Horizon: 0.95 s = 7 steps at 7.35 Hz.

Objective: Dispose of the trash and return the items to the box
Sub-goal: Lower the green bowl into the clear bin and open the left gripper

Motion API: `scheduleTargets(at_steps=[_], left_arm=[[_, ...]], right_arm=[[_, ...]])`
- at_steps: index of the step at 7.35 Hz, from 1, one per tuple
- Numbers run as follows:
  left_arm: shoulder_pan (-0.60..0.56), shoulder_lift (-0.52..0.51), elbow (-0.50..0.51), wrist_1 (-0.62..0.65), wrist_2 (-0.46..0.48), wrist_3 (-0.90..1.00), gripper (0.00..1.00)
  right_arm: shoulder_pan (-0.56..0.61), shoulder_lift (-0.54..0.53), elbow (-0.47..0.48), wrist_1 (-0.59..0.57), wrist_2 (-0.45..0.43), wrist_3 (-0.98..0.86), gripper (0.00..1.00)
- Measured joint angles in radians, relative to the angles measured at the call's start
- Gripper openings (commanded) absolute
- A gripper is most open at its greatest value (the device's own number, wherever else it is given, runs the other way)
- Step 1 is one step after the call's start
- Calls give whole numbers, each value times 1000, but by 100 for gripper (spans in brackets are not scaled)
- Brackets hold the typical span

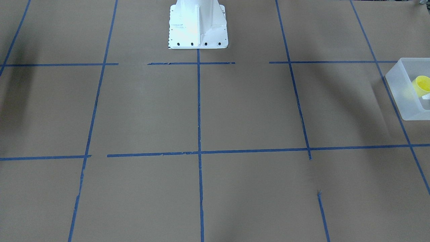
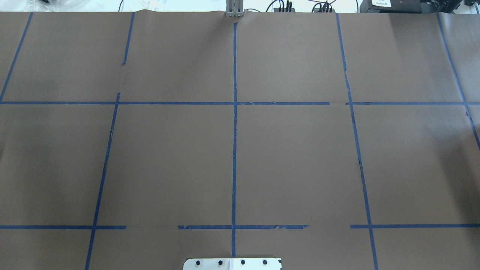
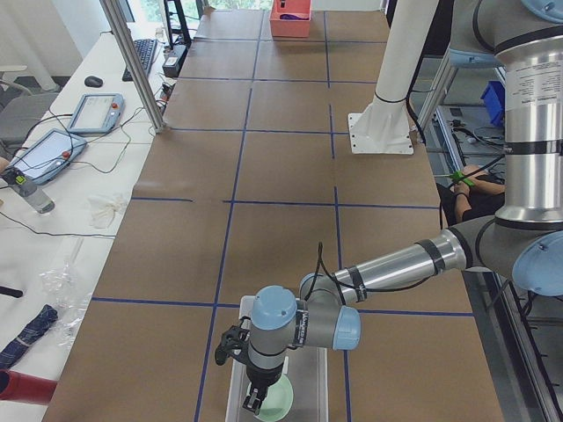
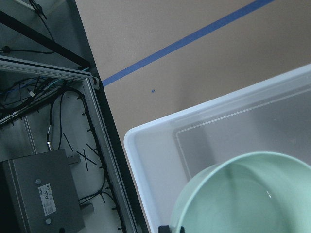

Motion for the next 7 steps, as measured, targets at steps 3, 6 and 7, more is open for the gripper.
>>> scheduleTargets(at_steps=[3,6,7], left_arm=[[-3,-5,-101,80,-97,-7,100],[-3,-7,-222,132,-220,-152,100],[-2,-18,-270,215,-232,-175,100]], right_arm=[[0,0,0,0,0,0,100],[-1,0,0,0,0,0,100],[-1,0,0,0,0,0,100]])
